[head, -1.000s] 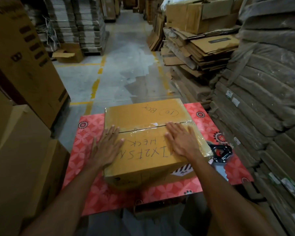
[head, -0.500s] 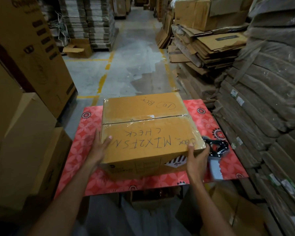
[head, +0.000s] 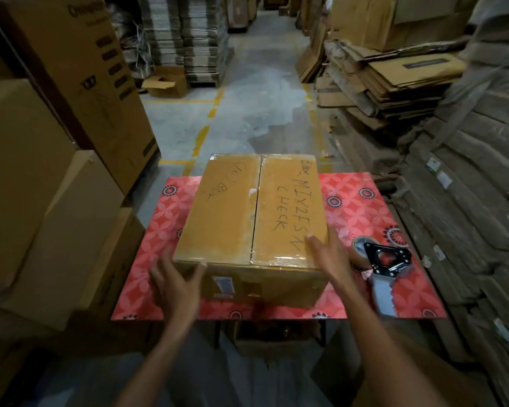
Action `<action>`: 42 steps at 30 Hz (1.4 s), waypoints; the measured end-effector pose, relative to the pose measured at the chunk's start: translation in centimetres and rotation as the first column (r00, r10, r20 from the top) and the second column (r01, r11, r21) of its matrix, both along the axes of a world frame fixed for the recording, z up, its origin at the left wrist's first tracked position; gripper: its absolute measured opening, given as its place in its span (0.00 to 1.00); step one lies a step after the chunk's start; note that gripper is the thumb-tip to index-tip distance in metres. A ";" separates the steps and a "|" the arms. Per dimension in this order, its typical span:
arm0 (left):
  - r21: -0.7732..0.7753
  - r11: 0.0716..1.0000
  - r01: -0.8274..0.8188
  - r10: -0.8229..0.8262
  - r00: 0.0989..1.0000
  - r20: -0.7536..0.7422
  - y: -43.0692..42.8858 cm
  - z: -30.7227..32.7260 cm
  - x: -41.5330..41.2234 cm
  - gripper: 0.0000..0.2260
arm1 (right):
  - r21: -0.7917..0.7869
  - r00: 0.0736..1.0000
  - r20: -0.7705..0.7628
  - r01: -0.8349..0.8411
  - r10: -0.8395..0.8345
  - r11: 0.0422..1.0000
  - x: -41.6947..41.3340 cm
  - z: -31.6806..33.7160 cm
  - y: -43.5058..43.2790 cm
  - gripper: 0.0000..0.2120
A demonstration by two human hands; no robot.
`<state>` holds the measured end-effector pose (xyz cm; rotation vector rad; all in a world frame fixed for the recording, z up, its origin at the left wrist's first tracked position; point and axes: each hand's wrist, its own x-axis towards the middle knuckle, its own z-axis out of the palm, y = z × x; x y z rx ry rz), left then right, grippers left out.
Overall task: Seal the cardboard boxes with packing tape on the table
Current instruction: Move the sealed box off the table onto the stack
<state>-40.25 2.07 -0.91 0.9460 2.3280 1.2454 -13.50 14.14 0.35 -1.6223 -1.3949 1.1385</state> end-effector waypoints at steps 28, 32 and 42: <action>0.650 0.749 -0.125 -0.139 0.930 0.339 -3.8 26.5 -17.6 0.31 | 0.349 0.824 -0.538 0.027 0.177 0.937 -20.2 21.5 0.3 0.22; 0.716 0.688 -0.119 -0.045 0.978 0.205 -6.8 32.9 -21.6 0.29 | 0.401 0.732 -0.633 0.032 0.251 0.916 -25.5 27.7 -0.3 0.21; 0.788 0.575 -0.221 0.066 0.972 0.225 -13.5 41.3 -34.2 0.22 | 0.416 0.644 -0.663 -0.105 0.380 0.903 -41.0 36.2 -5.1 0.25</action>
